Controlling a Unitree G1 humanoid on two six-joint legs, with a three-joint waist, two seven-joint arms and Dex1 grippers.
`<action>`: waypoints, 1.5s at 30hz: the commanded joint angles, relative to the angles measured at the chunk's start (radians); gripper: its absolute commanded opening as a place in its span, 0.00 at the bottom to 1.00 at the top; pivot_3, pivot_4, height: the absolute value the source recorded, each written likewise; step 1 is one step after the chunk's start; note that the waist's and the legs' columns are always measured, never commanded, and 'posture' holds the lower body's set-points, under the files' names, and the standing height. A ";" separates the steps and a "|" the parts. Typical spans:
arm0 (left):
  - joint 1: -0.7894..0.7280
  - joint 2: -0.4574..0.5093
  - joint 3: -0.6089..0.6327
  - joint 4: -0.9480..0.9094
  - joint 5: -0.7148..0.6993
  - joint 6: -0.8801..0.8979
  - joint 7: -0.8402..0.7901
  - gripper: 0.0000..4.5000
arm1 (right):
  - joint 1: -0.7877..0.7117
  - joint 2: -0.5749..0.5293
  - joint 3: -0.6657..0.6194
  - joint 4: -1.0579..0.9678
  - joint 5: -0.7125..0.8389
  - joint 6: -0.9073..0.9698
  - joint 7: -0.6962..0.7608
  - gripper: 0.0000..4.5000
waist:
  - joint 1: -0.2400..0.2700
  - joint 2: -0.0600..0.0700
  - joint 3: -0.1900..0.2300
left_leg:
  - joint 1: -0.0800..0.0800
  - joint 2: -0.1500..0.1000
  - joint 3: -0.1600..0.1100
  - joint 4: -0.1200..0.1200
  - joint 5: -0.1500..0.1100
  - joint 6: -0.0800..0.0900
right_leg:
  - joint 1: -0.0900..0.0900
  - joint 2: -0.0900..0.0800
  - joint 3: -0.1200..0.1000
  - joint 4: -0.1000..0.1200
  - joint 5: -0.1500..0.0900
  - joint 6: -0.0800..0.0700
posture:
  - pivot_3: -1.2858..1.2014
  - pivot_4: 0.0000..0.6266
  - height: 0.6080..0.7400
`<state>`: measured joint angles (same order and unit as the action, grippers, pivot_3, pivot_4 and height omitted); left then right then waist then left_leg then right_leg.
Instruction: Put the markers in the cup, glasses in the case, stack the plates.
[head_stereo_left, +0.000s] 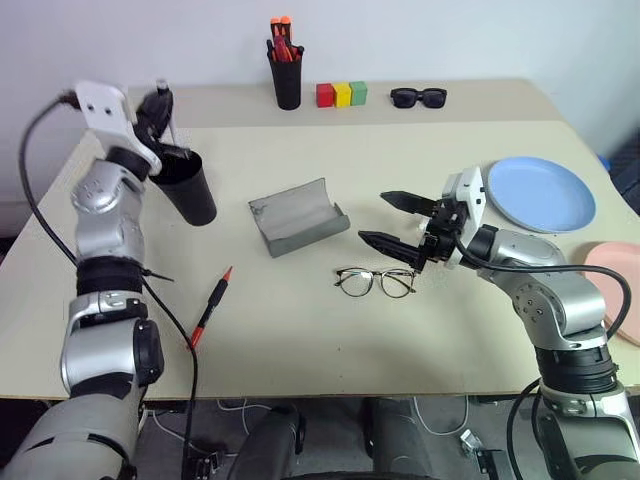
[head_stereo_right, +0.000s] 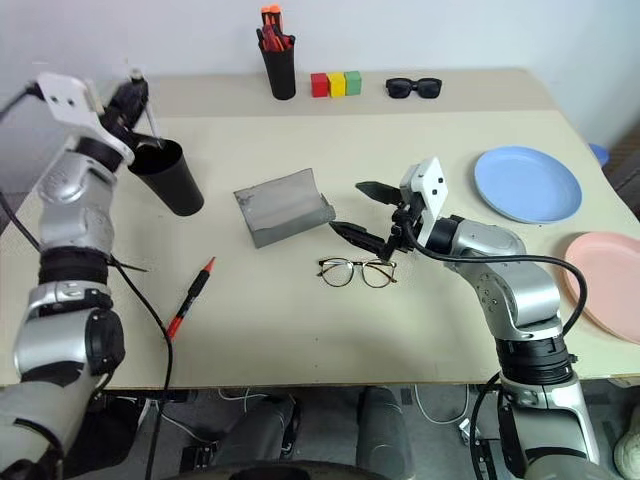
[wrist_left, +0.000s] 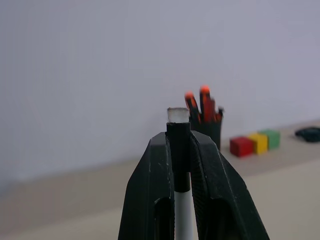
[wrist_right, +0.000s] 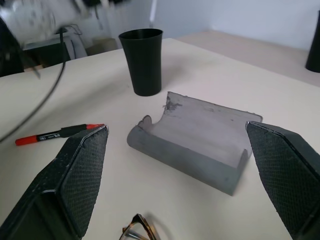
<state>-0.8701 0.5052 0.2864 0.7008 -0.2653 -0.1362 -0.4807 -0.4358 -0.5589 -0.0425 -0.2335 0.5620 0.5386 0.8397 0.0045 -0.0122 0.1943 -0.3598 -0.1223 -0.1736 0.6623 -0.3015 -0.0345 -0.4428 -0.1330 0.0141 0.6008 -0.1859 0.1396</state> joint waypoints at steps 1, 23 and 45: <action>0.023 0.002 0.021 -0.043 -0.021 -0.012 -0.007 0.01 | -0.005 -0.002 -0.012 -0.040 0.002 -0.019 -0.003 1.00 | -0.005 0.000 0.000 | -0.001 0.000 0.000 0.000 0.000 0.000 | 0.000 0.000 0.000 -0.001 0.001 0.000 | 0.52 0.24 1.00; 0.225 0.210 -0.027 -0.876 -0.328 0.860 -0.053 1.00 | -0.020 -0.014 -0.014 0.014 -0.010 -0.044 0.040 1.00 | -0.022 0.000 0.000 | -0.003 0.002 0.002 0.001 -0.001 0.003 | -0.001 0.001 0.002 -0.003 0.003 0.001 | 0.52 0.24 1.00; 0.461 0.299 -0.150 -1.214 -0.506 1.751 0.185 1.00 | 0.065 -0.107 -0.039 -0.022 0.036 -0.014 0.147 1.00 | -0.016 0.000 0.000 | 0.004 0.014 0.007 0.000 -0.003 0.003 | 0.002 0.014 0.008 -0.004 0.007 -0.005 | 0.52 0.24 1.00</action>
<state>-0.4105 0.7859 0.1338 -0.4915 -0.7640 1.6061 -0.3078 -0.3624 -0.6600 -0.0614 -0.2173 0.5926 0.5437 0.9875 -0.0112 -0.0121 0.1945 -0.3562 -0.1078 -0.1666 0.6627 -0.3045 -0.0313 -0.4408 -0.1193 0.0222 0.5964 -0.1794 0.1346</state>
